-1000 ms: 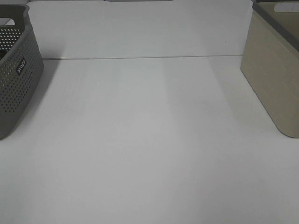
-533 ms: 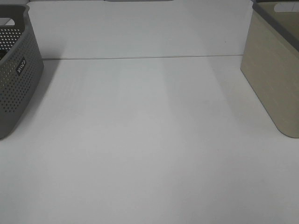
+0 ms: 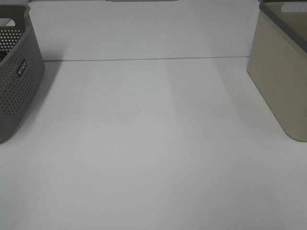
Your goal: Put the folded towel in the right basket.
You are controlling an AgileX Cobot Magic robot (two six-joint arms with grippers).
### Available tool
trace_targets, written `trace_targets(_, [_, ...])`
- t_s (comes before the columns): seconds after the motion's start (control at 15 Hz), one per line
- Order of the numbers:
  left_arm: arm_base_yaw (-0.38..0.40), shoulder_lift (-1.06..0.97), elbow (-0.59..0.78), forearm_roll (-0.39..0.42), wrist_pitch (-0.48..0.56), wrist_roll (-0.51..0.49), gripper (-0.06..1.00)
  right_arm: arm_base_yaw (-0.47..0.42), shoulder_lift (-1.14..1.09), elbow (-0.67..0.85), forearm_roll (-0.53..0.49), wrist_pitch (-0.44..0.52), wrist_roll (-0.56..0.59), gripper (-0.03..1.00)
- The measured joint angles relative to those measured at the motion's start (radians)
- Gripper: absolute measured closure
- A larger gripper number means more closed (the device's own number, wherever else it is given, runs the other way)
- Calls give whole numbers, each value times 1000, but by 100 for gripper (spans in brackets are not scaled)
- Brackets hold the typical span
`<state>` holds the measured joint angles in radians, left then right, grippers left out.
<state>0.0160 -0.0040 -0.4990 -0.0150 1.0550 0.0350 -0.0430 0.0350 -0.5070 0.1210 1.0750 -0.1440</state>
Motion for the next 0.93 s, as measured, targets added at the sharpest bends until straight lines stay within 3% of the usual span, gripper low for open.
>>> trace_targets(0.93, [0,0,0,0,0,0,-2,0,-41,0,-20,-2,4,30])
